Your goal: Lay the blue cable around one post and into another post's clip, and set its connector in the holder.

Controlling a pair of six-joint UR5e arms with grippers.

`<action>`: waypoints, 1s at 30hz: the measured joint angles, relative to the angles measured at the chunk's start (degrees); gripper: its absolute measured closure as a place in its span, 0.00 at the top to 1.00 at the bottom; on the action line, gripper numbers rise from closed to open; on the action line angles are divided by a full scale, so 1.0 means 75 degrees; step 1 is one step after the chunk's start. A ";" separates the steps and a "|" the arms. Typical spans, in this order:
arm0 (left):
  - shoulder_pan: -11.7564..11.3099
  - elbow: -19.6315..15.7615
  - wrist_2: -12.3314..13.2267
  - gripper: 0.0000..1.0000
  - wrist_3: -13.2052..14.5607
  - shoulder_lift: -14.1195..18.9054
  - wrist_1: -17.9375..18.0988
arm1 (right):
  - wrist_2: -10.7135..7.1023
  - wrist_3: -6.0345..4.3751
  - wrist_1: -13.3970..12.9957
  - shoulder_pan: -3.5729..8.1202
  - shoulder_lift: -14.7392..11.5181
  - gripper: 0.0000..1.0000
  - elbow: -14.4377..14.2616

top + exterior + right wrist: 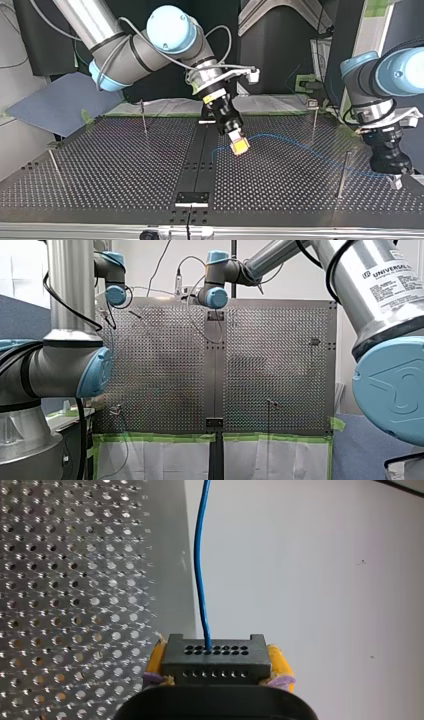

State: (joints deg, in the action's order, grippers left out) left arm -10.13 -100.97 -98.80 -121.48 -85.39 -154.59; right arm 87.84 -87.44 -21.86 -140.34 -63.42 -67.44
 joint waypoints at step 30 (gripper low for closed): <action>-0.0335 -0.0002 0.0291 0.00 -0.0125 -0.0970 0.0233 | -0.0072 0.0010 -0.0007 0.0230 0.0614 0.00 0.0280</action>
State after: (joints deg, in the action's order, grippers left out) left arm -12.64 -100.98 -96.62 -122.42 -92.67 -152.85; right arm 87.29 -87.37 -21.92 -138.61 -58.81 -65.34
